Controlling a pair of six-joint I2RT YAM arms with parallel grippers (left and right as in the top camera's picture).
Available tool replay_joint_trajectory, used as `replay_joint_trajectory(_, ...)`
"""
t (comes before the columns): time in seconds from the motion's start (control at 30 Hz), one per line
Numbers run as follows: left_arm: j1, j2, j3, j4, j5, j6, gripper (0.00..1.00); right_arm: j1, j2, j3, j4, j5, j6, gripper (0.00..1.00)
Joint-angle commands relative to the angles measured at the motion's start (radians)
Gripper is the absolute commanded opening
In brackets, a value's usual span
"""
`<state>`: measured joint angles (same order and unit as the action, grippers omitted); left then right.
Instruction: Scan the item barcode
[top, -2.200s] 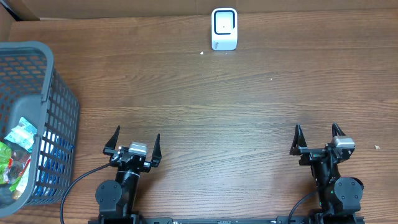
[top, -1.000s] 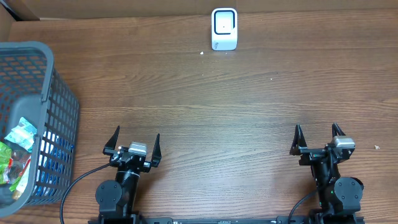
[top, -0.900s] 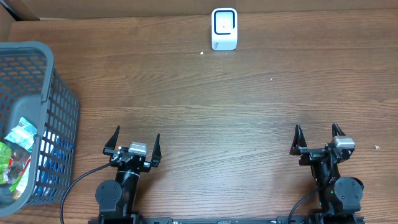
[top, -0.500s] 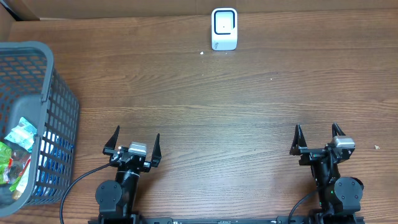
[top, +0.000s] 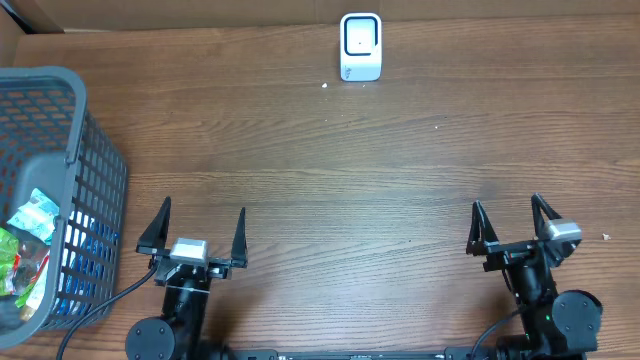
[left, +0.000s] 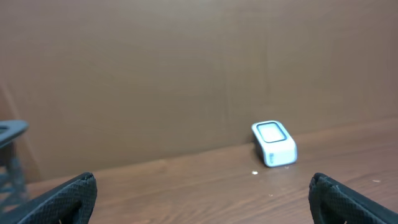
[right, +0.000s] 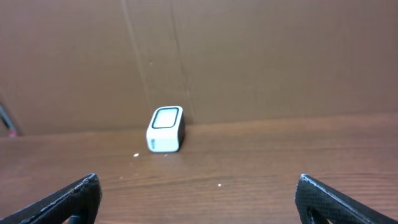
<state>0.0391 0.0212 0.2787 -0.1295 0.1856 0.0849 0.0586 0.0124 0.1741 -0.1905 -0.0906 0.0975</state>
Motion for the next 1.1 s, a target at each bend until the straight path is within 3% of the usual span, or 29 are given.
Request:
replay_joint_trajectory(0.0,-0.006,0.071,0.090,-0.024,0.089,-0.053,1.00,-0.008,0.037,0.124,-0.036,-0.021,0.010,1.00)
replay_joint_trajectory(0.27,-0.006,0.452,0.414,-0.163,0.178,-0.059,1.00,-0.008,0.354,0.439,-0.178,-0.017,-0.001,1.00)
replay_joint_trajectory(0.47,-0.006,0.804,0.804,-0.382,0.214,-0.059,1.00,-0.008,0.693,0.855,-0.456,-0.042,-0.001,1.00)
replay_joint_trajectory(0.67,-0.006,1.075,1.182,-0.580,0.491,-0.059,1.00,-0.008,0.947,1.202,-0.747,-0.101,-0.056,1.00)
replay_joint_trajectory(0.93,-0.007,1.175,1.218,-0.719,0.720,-0.119,1.00,-0.008,1.059,1.270,-0.839,-0.114,-0.075,1.00)
replay_joint_trajectory(1.07,-0.007,1.193,1.218,-0.705,0.885,-0.118,1.00,-0.008,1.068,1.270,-0.841,-0.136,-0.076,1.00)
